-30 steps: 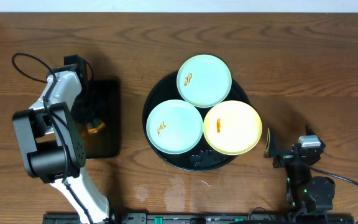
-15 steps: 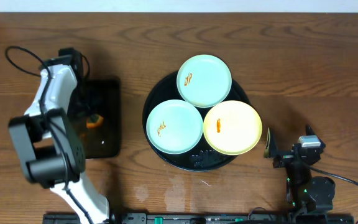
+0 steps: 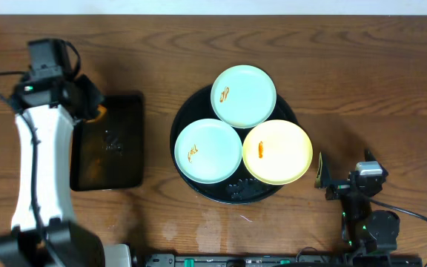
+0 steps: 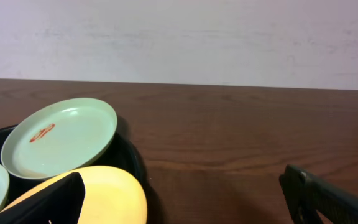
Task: Clean dirty plates on tray and stack at the side
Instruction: 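Lift the sponge with the left gripper above the tray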
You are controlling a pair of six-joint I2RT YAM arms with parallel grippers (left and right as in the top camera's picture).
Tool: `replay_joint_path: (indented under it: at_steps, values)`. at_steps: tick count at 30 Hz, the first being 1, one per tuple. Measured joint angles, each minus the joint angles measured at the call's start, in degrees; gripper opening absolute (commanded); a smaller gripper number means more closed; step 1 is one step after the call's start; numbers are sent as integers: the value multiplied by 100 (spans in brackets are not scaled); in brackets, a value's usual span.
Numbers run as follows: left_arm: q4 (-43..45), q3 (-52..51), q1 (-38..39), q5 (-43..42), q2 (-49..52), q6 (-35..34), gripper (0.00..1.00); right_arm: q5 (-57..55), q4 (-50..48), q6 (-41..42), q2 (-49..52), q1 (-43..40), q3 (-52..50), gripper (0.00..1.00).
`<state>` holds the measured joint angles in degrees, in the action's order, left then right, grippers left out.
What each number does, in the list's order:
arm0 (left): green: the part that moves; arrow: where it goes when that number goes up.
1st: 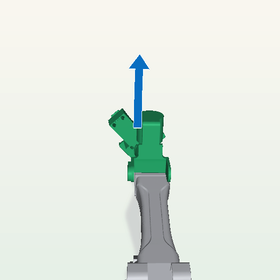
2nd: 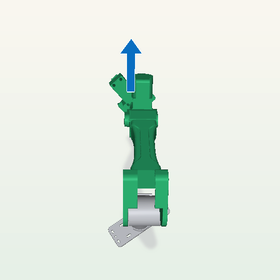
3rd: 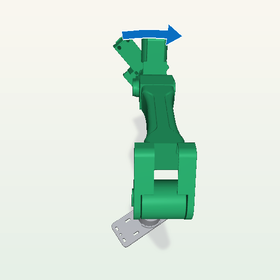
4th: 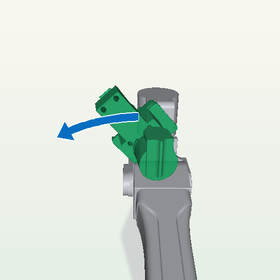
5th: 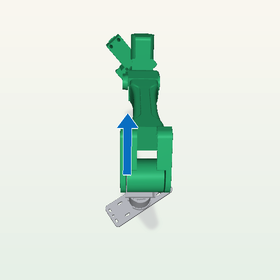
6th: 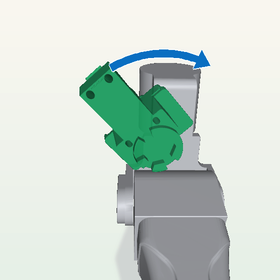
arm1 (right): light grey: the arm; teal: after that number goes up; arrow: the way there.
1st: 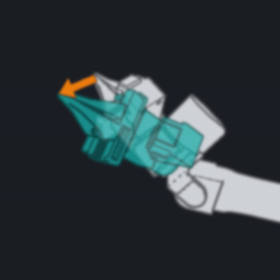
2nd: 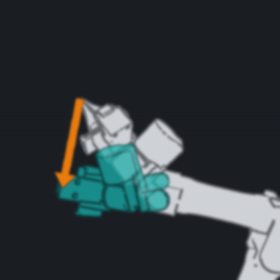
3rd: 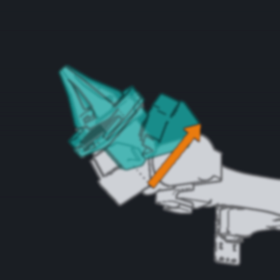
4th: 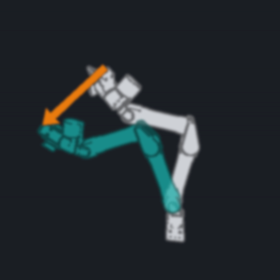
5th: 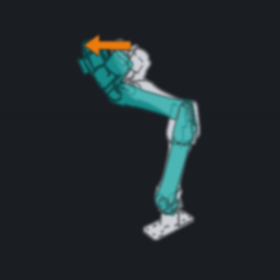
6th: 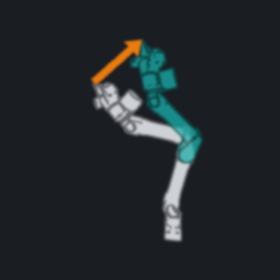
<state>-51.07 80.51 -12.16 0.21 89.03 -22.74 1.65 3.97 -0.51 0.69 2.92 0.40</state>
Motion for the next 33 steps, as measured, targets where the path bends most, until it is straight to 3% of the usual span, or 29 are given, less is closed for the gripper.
replay_joint_path:
  at_steps: [7,17,22,28,33]
  values:
    - [391,-920,-170,-1305,1185,-321,7,0,0,0,0,0,0,99]
    - [509,-826,-1012,-3696,647,-546,7,0,0,0,0,0,0,99]
    - [505,-802,-986,-3967,382,-533,8,0,0,0,0,0,0,99]
    - [791,-1021,-975,-3318,483,-525,8,0,-2,0,0,0,0,99]
    - [901,-1314,-975,-3320,999,-531,7,0,0,0,0,0,0,99]
